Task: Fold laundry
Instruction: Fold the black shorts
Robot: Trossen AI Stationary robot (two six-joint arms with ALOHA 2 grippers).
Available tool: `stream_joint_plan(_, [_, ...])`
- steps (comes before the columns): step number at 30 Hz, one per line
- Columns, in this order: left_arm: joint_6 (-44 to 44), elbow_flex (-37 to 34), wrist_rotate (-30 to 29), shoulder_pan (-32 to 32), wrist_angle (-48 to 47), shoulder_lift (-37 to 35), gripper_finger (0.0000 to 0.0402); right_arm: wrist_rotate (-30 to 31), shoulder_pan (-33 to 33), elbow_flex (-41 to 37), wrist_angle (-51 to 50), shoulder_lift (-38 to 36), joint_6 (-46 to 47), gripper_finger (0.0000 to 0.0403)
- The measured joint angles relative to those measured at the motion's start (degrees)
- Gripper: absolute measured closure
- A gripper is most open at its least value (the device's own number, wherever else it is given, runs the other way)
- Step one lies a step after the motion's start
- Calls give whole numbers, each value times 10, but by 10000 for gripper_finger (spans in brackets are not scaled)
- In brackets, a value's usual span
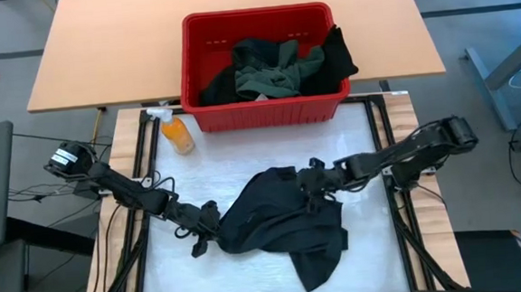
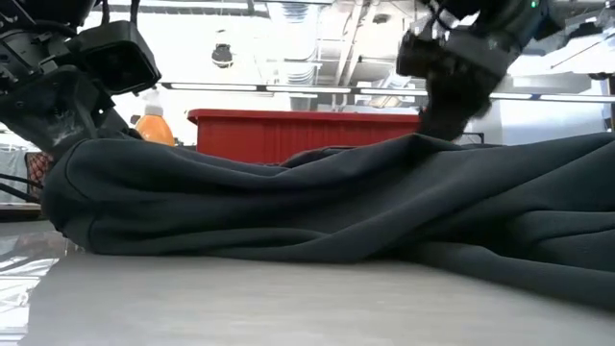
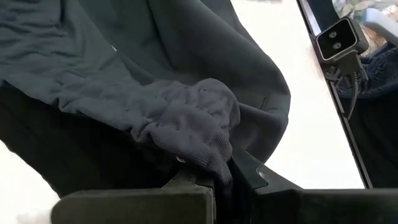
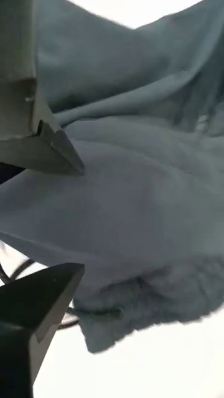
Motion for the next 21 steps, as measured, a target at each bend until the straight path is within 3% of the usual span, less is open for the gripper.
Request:
stream_joint_plan(7, [4, 0, -13, 0, 2, 0, 401, -77, -9, 0, 62, 89, -30, 126])
stream_joint_plan(10, [-3, 0, -15, 0, 3, 0, 401, -92, -5, 4, 72, 90, -48, 180])
stream_joint_plan(15, [1, 0, -32, 0, 15, 0, 401, -110, 1, 36, 55, 46, -102, 365])
stream_joint_plan(21, [67, 0, -40, 17, 130, 0, 401, -119, 13, 121, -11, -57, -141, 377])
